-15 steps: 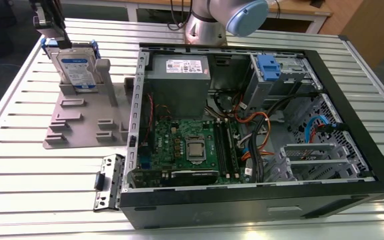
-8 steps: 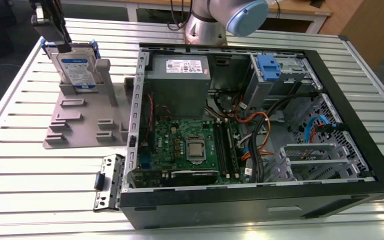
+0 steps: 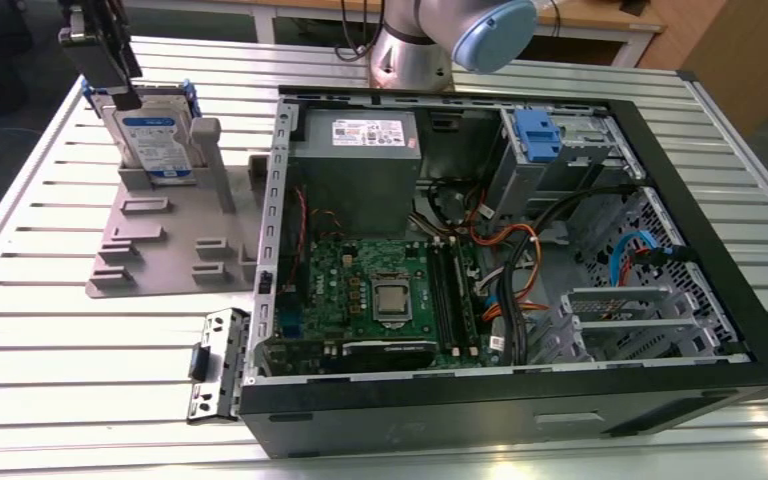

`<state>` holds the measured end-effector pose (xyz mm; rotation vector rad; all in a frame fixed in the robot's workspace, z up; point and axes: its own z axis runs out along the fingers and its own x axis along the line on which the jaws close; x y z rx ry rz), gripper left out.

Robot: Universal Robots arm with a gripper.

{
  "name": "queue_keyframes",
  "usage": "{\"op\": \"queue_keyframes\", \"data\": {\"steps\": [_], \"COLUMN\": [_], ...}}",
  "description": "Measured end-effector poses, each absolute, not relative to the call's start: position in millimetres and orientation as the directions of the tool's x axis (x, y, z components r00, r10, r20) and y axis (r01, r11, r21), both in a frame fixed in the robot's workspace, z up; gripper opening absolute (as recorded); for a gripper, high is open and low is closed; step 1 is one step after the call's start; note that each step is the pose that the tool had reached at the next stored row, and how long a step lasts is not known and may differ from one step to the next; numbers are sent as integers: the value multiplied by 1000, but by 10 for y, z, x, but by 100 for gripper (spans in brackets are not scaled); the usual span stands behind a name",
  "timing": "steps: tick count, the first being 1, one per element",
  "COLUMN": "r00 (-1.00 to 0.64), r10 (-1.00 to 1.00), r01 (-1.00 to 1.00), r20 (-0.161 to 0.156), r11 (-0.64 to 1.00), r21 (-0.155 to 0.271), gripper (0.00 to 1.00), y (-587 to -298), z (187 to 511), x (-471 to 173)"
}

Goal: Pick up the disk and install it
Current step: 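Pick up the disk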

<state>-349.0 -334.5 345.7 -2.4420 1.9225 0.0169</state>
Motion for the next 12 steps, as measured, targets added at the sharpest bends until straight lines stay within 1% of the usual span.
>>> {"op": "queue_keyframes", "data": {"steps": [7, 12], "r00": [170, 169], "r10": [-985, -985], "r01": [-985, -985], "r20": [-30, -30], "r11": [-169, -169], "r21": [-20, -20], "gripper": [59, 59], "y": [-3331, -3211], "z": [3431, 3401], "x": [-3511, -3570]}}
